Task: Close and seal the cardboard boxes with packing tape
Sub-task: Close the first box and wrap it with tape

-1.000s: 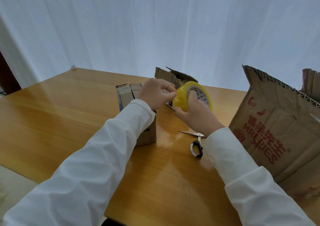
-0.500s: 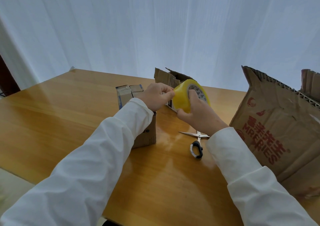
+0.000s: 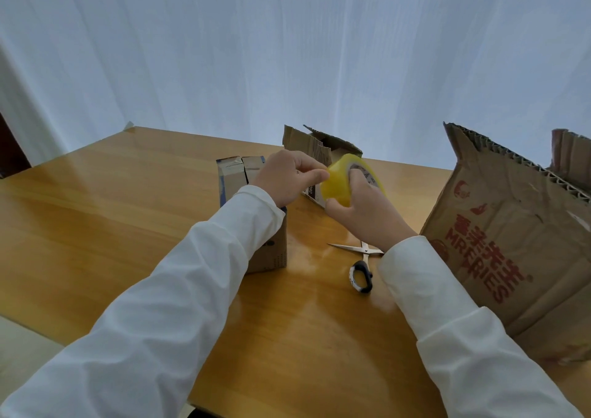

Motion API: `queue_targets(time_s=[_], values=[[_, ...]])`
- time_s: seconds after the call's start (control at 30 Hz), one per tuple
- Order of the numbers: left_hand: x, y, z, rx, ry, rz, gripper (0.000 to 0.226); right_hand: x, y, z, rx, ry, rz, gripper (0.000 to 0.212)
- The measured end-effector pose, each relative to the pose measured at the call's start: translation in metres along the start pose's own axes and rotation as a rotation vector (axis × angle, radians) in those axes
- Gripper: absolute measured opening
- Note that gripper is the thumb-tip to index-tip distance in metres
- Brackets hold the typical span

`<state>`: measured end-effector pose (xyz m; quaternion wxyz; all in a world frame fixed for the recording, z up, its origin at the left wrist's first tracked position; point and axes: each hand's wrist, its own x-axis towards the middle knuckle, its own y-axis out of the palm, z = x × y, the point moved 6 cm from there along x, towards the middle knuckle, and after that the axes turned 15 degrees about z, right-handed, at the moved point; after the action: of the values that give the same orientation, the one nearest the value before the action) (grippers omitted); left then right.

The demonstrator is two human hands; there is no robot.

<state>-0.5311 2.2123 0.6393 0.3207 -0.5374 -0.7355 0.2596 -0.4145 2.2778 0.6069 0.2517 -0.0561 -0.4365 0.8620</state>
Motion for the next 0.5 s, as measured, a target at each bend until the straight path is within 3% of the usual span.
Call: queue_targets(time_s=[0.3, 0.5], values=[[-0.0023, -0.0059, 0.0064, -0.082, -0.086, -0.063, 0.014, 0.0004, 0.0024, 0.0036, -0.074, -0.052, -0.052, 0.027], [0.0024, 0.0020, 0.0070, 0.051, -0.085, 0.039, 0.020, -0.0011, 0.0035, 0.0044, -0.049, -0.093, -0.020, 0.026]])
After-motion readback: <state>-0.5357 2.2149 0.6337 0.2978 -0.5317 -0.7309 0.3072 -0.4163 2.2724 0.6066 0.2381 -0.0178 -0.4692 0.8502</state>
